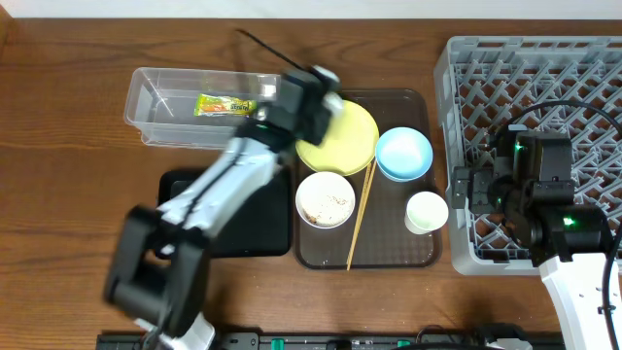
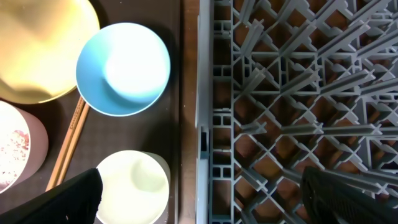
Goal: Sort waste into correct bins and load items into the dishwasher rack
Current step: 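Grasp the white tissue on the yellow plate with the left gripper, then drop the tissue into the clear bin with the left gripper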
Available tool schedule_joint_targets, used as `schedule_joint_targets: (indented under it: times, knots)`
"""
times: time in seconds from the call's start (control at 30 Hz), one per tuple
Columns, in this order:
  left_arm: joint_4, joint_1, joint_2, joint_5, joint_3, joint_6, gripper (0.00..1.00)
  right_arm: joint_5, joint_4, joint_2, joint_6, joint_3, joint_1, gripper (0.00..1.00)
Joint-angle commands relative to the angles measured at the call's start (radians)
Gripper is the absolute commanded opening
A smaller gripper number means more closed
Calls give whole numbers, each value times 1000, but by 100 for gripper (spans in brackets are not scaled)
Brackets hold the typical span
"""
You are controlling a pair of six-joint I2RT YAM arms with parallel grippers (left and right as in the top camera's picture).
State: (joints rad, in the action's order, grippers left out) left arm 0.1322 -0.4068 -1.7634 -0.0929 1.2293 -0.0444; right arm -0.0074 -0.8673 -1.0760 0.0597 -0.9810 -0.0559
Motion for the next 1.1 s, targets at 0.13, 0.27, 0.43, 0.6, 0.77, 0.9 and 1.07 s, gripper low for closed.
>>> schedule_joint_targets:
  times: [0.13, 0.27, 0.43, 0.6, 0.77, 0.9, 1.07]
  knots:
    - [11, 203, 21, 53, 5, 132, 8, -5, -1, 4, -8, -21, -9, 99]
    - [-6, 264, -22, 52, 5, 93, 13, -5, -1, 4, -8, -21, -9, 99]
    - [-23, 280, -34, 52, 5, 71, 44, -5, -1, 4, -8, -21, -9, 99]
    - [-13, 273, 15, 25, 5, 42, 57, -4, -1, 4, -8, -21, -9, 99]
    - [147, 223, 121, -148, 5, 110, 57, -5, -1, 4, -8, -21, -9, 99]
    - [328, 117, 163, -178, 5, 256, 57, -4, 1, 4, -8, -21, -9, 99]
    - [419, -46, 151, -176, 0, 316, 57, -5, -1, 4, -8, -21, -9, 99]
